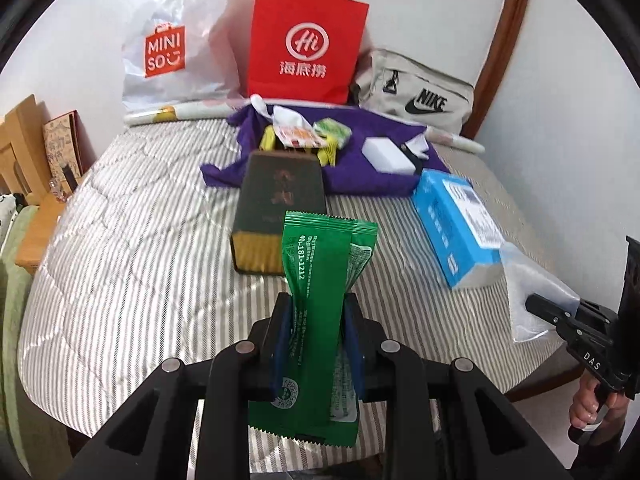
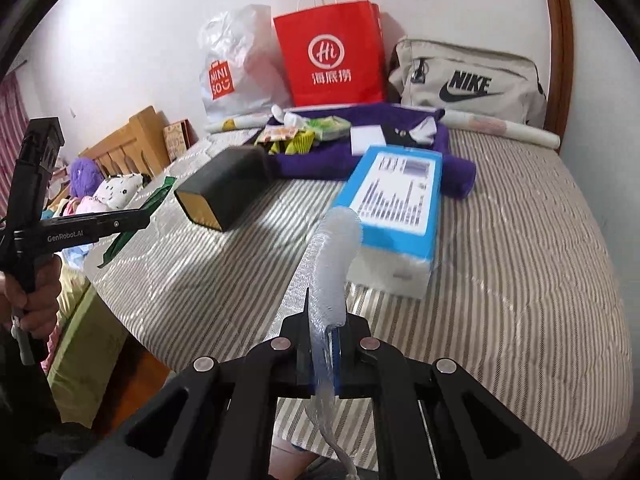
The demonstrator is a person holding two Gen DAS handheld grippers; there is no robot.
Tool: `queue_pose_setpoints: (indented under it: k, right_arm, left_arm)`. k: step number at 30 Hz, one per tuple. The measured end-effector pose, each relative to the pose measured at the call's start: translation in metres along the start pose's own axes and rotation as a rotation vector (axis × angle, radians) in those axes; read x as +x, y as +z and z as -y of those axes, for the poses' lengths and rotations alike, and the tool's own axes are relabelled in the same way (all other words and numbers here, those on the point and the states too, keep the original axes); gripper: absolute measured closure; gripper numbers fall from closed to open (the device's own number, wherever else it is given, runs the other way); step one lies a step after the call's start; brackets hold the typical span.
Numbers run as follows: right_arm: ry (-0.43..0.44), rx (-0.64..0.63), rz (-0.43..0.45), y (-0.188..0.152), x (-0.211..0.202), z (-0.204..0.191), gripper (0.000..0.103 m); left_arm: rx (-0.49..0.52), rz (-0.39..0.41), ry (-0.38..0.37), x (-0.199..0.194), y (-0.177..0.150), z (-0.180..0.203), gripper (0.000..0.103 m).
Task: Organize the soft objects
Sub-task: 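Carry the green packet and clear plastic bag over the purple towel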
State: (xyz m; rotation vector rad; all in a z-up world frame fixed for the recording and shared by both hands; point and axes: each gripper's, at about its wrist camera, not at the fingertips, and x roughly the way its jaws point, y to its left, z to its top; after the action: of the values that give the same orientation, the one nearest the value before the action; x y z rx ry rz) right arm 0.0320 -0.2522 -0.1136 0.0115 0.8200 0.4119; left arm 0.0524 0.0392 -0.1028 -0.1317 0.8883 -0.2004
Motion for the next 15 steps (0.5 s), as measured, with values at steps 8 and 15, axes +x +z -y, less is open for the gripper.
queue_pose_setpoints:
  k: [8,15]
  right_arm:
    - [0.005,-0.046,0.015,0.031,-0.003,0.002,0.098]
    - [-0.003,-0.058,0.051,0.065,-0.003,0.009,0.098]
  left_arm:
    - [-0.005,0.060,0.019,-0.017,0.033,-0.004,0.079]
    - [-0.039,0.113,0.019,-0.028,0.065,-0.015,0.079]
